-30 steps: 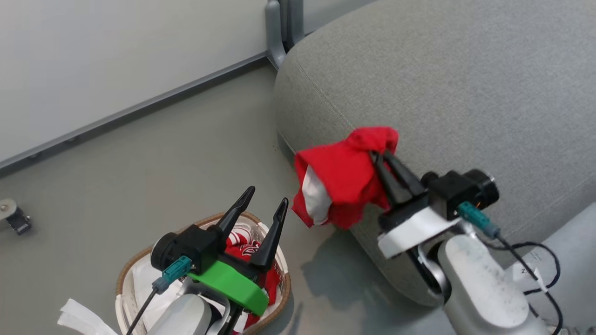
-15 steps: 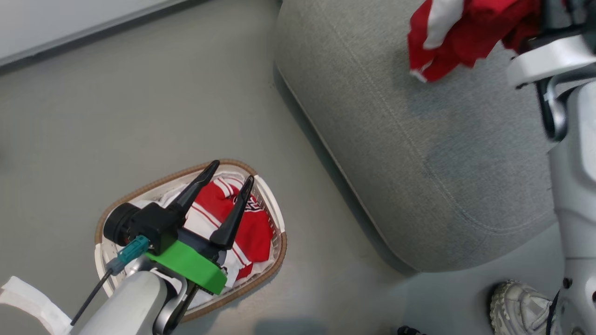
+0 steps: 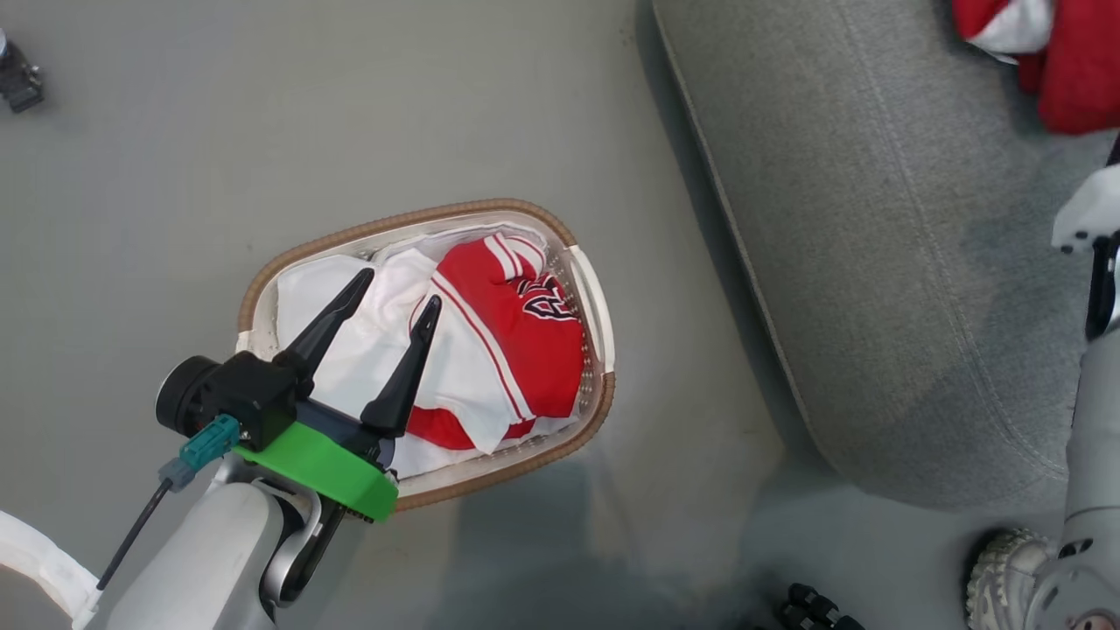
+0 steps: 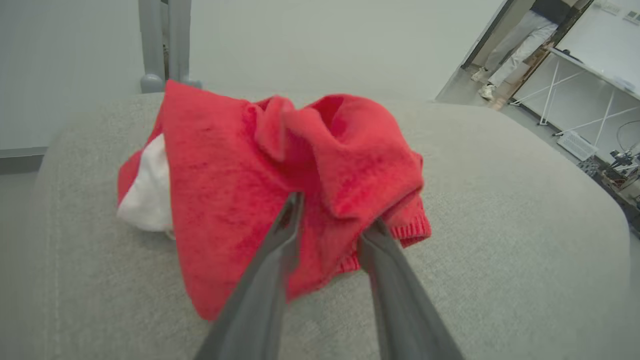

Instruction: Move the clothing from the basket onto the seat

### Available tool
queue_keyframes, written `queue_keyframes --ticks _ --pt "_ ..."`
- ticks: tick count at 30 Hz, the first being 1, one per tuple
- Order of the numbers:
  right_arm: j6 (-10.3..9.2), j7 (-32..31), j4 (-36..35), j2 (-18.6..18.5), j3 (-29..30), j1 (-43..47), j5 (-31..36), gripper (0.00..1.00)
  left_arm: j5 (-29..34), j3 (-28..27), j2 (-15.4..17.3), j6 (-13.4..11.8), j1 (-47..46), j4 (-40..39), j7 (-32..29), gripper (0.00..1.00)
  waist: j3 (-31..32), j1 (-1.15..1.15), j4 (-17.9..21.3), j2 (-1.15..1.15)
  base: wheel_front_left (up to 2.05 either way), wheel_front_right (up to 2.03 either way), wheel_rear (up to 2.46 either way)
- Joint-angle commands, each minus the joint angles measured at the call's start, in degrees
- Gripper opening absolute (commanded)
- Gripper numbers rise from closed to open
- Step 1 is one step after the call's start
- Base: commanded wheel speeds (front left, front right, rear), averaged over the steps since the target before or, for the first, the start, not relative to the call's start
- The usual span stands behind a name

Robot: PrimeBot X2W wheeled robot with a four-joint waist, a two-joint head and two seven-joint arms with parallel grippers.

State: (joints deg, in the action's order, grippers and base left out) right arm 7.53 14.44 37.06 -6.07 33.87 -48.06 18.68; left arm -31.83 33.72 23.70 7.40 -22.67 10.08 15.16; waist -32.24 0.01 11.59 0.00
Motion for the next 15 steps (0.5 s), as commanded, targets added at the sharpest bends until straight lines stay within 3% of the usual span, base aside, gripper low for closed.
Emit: queue_keyframes --ticks 1,7,15 --pt "-0.08 0.54 0.13 0.09 1.82 2.46 -0.25 1.0 0.0 -0.72 -0.37 0.16 -0.75 0.36 -0.01 1.0 -0.62 -0.01 -2.21 0.0 0.0 0.0 0.0" --pt "-0.08 0.79 -4.29 2.07 2.18 12.8 -3.81 1.0 0.54 -3.84 -1.59 0.16 1.6 2.28 -0.02 1.0 4.02 -0.01 -1.83 0.0 0.0 0.0 0.0" --pt "-0.08 0.82 -12.16 2.94 -7.04 26.83 -10.33 1.0 1.67 -11.69 -5.38 0.16 6.46 5.51 -0.02 1.0 11.68 -0.01 -3.19 0.0 0.0 0.0 0.0"
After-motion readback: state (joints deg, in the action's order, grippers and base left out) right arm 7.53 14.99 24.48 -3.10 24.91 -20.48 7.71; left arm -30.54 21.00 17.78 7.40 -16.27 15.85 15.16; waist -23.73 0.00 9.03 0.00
